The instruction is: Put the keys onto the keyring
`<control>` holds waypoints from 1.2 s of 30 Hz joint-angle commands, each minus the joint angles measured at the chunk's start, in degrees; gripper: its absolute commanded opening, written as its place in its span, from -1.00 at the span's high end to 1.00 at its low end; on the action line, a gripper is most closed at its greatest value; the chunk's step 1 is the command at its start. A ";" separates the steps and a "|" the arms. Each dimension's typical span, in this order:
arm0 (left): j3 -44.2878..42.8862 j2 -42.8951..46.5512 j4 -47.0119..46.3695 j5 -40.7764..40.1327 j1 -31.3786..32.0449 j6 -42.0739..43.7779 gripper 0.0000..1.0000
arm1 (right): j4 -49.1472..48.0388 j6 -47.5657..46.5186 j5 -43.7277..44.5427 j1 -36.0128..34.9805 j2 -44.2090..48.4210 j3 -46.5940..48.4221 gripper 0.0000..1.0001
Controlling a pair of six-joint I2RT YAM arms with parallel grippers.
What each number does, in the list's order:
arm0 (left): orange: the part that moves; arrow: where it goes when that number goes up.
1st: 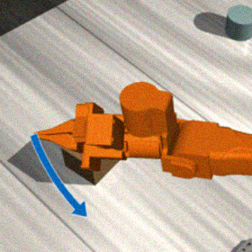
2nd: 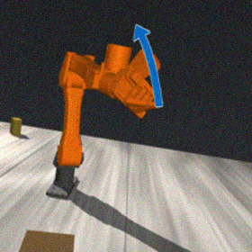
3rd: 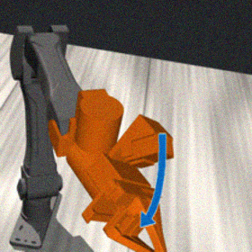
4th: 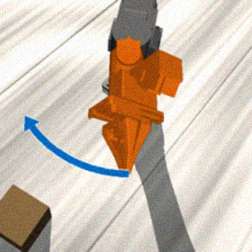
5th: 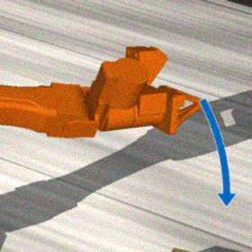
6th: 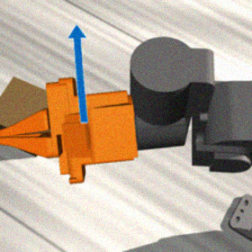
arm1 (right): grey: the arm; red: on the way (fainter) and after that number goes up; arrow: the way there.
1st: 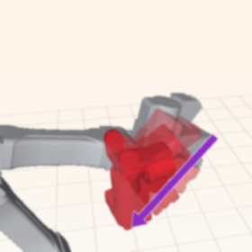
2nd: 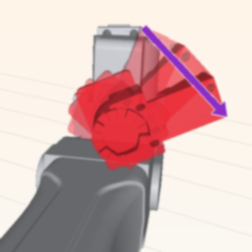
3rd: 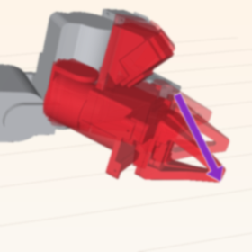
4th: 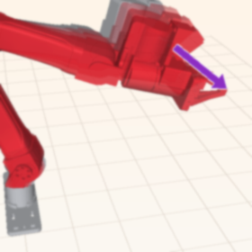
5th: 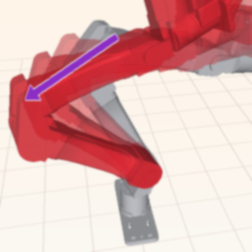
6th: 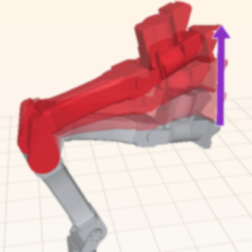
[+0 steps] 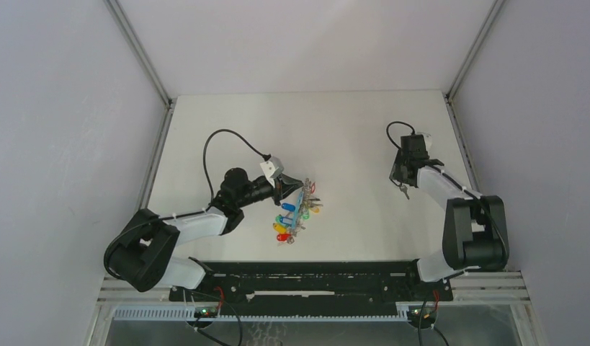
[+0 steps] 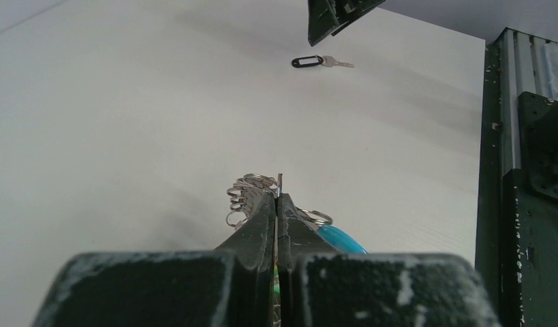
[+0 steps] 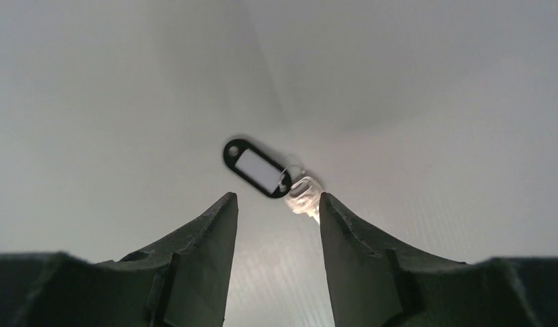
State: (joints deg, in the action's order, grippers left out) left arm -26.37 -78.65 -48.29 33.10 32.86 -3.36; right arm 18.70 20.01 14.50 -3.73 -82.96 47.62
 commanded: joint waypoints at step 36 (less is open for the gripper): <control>-2.64 2.28 -0.81 0.23 -0.08 1.68 1.00 | 11.83 -10.82 -17.43 -20.56 -8.83 11.29 1.00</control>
State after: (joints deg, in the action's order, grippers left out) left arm -26.37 -78.41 -47.48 32.97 32.86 -2.87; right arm 28.80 11.75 -4.01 -22.83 -96.18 56.53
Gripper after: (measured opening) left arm 0.008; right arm 0.009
